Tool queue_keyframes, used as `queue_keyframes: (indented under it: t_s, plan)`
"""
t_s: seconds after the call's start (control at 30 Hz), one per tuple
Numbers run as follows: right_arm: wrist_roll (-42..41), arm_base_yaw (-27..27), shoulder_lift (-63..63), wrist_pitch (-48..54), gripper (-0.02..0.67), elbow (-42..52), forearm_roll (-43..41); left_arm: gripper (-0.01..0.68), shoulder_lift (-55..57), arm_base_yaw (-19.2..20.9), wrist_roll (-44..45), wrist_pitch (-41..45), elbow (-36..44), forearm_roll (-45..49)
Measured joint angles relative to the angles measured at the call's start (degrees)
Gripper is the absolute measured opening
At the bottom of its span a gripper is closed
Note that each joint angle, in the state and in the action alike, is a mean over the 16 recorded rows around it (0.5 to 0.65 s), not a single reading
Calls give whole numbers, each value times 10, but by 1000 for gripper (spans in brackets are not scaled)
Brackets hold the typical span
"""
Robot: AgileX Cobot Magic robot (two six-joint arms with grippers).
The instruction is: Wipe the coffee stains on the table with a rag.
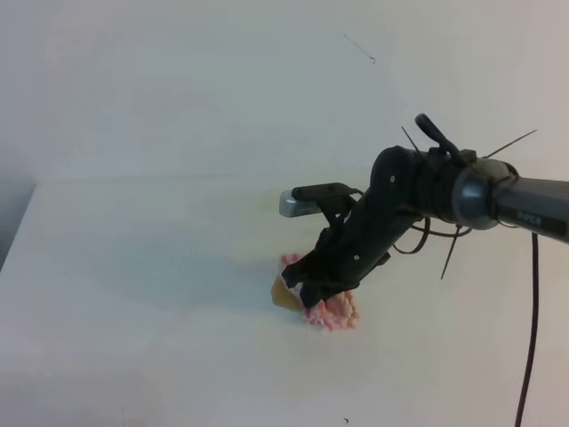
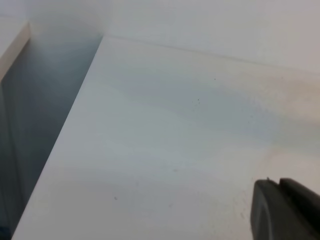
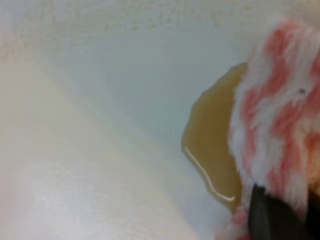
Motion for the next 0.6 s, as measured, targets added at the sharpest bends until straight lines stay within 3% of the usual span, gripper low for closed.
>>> queue_keyframes:
  t_s: [0.6]
  plan:
    - [1, 41, 17, 3, 6, -59, 30, 1, 0, 0, 0, 0, 0, 0]
